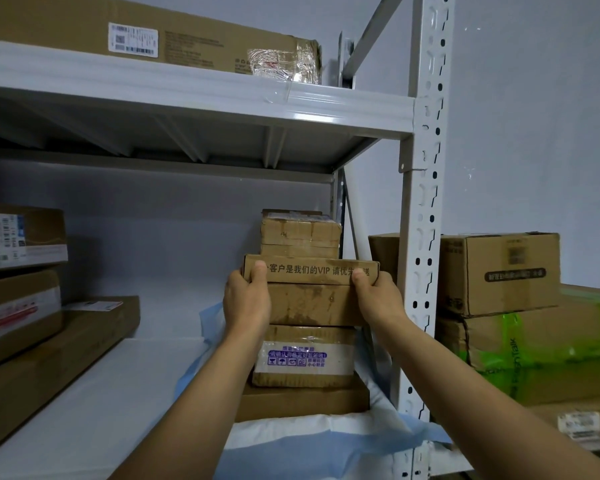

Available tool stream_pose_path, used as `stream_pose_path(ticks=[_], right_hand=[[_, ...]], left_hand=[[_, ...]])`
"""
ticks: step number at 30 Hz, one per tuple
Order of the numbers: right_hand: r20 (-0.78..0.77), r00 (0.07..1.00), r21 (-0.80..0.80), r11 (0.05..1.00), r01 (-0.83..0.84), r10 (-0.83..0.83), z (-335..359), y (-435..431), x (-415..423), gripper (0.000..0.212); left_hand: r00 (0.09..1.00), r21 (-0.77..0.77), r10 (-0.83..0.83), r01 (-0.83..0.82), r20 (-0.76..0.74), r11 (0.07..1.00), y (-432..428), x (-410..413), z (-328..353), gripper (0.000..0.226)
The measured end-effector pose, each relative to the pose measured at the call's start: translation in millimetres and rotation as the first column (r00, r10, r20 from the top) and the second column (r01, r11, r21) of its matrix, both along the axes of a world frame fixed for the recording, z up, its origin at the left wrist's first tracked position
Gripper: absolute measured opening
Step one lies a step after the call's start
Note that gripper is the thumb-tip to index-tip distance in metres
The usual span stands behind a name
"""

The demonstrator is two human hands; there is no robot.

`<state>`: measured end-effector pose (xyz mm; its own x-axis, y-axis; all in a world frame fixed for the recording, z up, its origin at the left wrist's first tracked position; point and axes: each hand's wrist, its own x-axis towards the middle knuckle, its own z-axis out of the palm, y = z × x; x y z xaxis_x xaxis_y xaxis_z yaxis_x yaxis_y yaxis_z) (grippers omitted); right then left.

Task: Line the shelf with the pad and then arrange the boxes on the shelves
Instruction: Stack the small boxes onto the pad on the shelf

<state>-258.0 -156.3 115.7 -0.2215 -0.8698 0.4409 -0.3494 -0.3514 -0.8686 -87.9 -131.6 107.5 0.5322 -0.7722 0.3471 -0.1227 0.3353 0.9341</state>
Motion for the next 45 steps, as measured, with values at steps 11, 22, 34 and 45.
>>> stream_pose_path(ticks=[11, 22, 34, 45], right_hand=[[0.007, 1.0, 0.006, 1.0, -0.007, 0.007, 0.0, 4.8, 2.9, 0.047], [0.045, 0.994, -0.375, 0.921, 0.108, -0.099, 14.6, 54.9, 23.6, 0.046], [0.09, 0.833, -0.232, 0.825, -0.516, 0.546, -11.4, 113.9, 168.0, 0.014], [0.225, 0.657, 0.036, 0.668, -0.743, 0.719, -33.1, 154.7, 319.0, 0.026]], left_hand=[[0.999, -0.007, -0.039, 0.039, 0.0, 0.999, 2.8, -3.4, -1.3, 0.039], [0.995, -0.108, 0.092, -0.095, -0.033, 0.99, 30.7, 10.9, 0.8, 0.021], [0.934, -0.122, 0.355, -0.348, 0.033, 0.929, 128.0, 126.3, -34.7, 0.014], [0.861, -0.095, 0.509, -0.506, 0.01, 0.857, 200.3, 287.1, -38.5, 0.026]])
